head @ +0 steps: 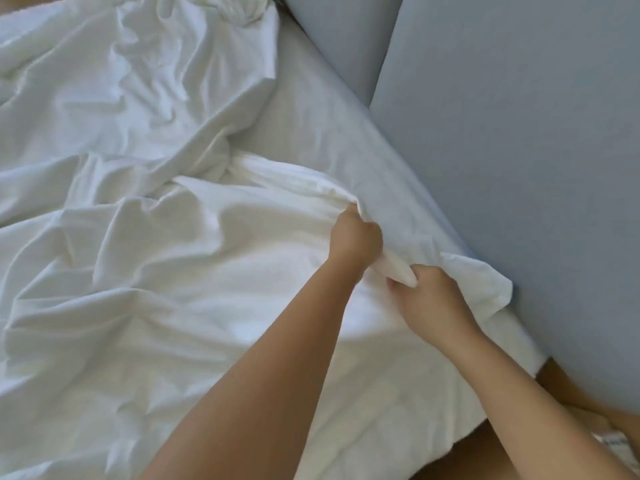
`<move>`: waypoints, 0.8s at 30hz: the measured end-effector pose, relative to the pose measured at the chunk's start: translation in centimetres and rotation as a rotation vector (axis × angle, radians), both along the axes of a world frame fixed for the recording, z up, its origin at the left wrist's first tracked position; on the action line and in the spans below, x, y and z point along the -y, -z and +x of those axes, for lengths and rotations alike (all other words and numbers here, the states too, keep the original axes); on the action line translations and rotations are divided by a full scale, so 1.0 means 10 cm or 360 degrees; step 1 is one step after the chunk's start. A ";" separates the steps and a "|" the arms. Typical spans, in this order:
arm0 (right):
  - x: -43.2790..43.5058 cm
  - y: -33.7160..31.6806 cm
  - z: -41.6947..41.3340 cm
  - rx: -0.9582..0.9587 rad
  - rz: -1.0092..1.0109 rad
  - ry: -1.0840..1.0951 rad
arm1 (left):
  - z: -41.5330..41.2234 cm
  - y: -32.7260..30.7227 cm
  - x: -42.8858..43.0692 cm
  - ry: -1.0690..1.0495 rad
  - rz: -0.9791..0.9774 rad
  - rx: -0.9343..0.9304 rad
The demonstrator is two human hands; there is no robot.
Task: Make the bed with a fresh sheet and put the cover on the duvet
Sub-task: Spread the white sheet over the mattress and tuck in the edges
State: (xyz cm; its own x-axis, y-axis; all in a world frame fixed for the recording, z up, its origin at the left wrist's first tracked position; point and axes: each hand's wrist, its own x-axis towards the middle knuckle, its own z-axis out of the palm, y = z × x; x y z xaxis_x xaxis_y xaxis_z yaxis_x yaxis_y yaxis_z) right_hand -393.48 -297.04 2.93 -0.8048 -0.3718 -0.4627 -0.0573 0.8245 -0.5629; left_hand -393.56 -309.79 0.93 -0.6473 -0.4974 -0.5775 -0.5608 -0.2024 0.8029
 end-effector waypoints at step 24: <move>-1.63 0.73 -0.36 0.0467 -0.0271 -0.0155 | 0.82 0.94 -1.39 0.1033 -0.1299 0.0603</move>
